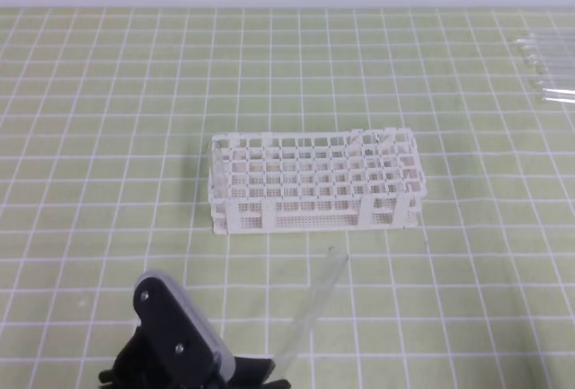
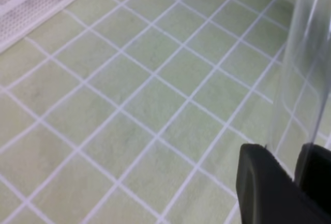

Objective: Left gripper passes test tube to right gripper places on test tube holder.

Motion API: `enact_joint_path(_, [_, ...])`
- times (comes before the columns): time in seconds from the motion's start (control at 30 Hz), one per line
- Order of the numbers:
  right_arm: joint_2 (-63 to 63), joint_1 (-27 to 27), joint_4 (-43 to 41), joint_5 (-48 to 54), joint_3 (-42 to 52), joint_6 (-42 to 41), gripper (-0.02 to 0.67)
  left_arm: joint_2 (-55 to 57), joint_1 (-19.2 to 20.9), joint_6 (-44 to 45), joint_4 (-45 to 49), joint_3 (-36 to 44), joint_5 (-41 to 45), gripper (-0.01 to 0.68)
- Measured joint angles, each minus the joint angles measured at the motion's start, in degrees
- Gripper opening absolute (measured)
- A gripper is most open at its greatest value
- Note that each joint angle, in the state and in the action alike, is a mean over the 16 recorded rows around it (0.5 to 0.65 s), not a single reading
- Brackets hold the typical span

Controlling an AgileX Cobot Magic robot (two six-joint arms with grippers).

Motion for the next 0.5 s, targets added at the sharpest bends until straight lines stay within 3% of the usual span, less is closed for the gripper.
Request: enact_joint_path(0.5, [0.0, 0.0, -0.1, 0.0, 0.0, 0.0, -0.017, 2.5, 0.0, 0.0, 0.0, 0.6, -2.0, 0.059])
